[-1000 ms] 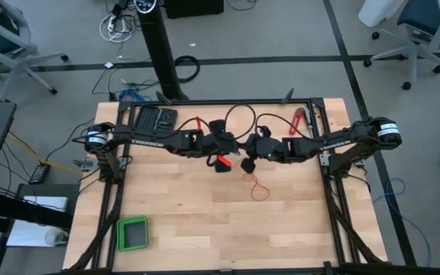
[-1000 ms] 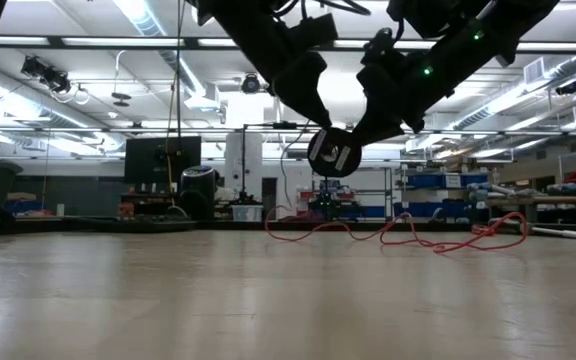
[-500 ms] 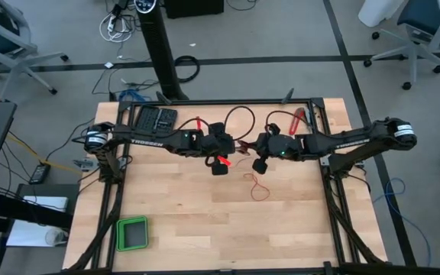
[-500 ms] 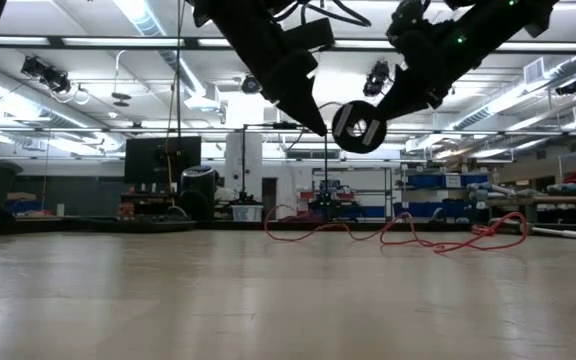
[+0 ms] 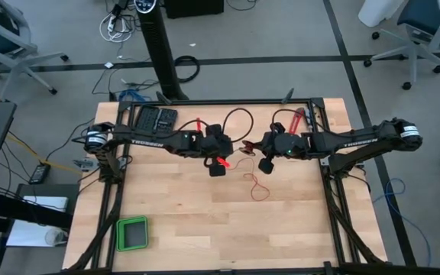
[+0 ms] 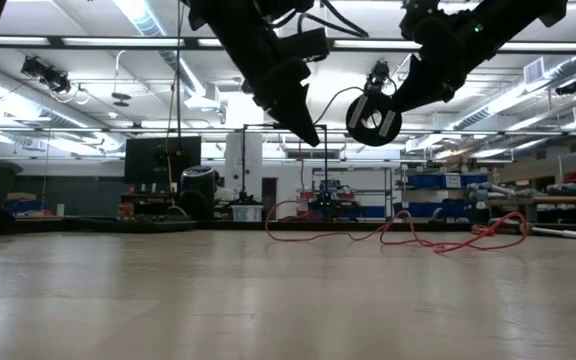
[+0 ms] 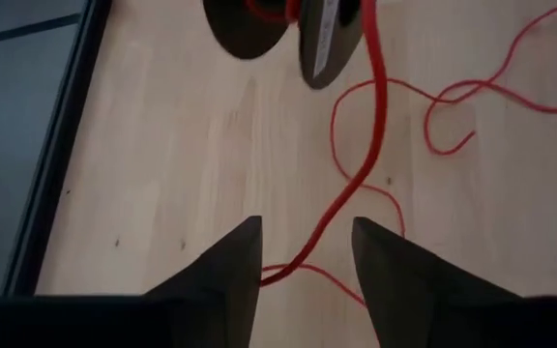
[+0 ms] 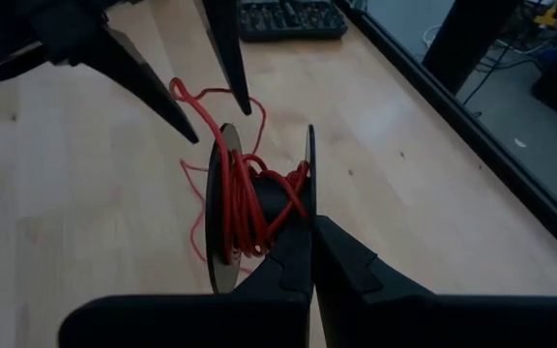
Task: Coil cords
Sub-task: Coil the red wire onto the black spool
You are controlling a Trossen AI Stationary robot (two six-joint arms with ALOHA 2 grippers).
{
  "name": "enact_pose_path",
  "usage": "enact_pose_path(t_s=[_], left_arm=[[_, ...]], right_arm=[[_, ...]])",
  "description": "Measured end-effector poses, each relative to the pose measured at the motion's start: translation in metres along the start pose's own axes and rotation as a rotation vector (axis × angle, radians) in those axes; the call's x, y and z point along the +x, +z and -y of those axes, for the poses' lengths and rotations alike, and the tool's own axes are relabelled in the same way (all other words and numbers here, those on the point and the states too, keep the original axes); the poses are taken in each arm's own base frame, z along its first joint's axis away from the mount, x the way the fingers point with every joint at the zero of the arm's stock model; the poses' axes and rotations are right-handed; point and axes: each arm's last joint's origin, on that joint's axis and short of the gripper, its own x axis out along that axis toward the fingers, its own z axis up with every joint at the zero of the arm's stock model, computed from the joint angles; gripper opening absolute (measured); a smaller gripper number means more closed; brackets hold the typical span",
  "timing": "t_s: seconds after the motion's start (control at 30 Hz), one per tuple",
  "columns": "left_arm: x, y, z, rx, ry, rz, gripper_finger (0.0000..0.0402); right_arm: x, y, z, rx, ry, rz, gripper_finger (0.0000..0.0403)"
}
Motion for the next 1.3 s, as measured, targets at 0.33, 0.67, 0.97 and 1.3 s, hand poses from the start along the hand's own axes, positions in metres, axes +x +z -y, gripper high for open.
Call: enact_pose_path(t_s=[0.33, 0.67, 0.97, 1.3], left_arm=[[0.003, -0.010, -0.001, 0.044, 0.108, -0.073, 0.0161], [0.003, -0.008, -0.002, 0.046, 0.130, -0.060, 0.0119], [0.003, -0.007, -0.001, 0.017, 0.112, -0.045, 0.0004], [0.019, -0.011, 0.003, 0.018, 0.133, -0.072, 0.0001]], right_arm=[[0.001, -0.001, 0.000, -0.008, -0.002, -0.008, 0.0001], [0.001, -0.001, 0.000, -0.011, -0.002, -0.006, 0.0002], [0.001, -0.001, 0.000, -0.011, -0.003, -0.005, 0.0002], [0.001, 0.004, -0.003, 0.017, 0.073, 0.031, 0.0002]])
